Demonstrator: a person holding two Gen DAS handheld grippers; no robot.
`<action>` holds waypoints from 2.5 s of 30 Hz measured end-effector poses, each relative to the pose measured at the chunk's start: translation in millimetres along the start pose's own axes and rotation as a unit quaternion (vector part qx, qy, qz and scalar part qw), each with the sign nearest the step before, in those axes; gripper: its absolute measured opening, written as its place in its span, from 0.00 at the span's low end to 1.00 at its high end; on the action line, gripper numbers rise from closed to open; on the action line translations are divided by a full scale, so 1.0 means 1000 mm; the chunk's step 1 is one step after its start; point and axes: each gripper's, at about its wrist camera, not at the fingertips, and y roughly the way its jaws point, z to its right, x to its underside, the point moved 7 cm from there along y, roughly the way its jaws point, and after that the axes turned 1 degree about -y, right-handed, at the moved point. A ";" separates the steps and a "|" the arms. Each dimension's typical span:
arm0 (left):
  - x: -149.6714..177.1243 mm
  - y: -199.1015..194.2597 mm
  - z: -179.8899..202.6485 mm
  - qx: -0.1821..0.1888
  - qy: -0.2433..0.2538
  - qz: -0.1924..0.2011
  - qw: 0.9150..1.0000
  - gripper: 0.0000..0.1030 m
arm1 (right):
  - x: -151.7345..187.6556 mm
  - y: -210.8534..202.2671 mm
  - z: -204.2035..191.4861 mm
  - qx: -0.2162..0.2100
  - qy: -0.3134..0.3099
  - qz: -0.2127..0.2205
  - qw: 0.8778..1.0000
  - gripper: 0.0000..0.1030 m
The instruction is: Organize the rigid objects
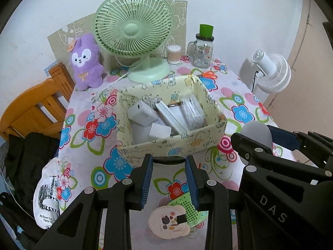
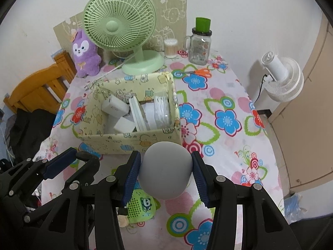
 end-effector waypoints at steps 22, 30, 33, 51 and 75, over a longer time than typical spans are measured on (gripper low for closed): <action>-0.039 -0.006 -0.012 -0.020 -0.014 0.020 0.999 0.31 | -0.049 -0.006 -0.006 -0.017 -0.021 0.024 0.999 0.51; -0.053 0.007 -0.016 -0.025 -0.019 0.014 0.999 0.31 | -0.065 0.009 -0.009 -0.025 -0.028 0.018 0.999 0.51; -0.059 0.012 -0.018 -0.027 -0.020 0.012 0.999 0.31 | -0.072 0.015 -0.008 -0.027 -0.031 0.016 0.999 0.51; -0.086 0.057 -0.021 -0.019 -0.022 -0.009 1.000 0.31 | -0.102 0.058 -0.003 -0.028 -0.035 -0.003 0.999 0.51; -0.075 0.092 -0.028 -0.045 -0.013 -0.045 0.998 0.81 | -0.098 0.103 -0.016 -0.049 -0.052 -0.046 0.996 0.51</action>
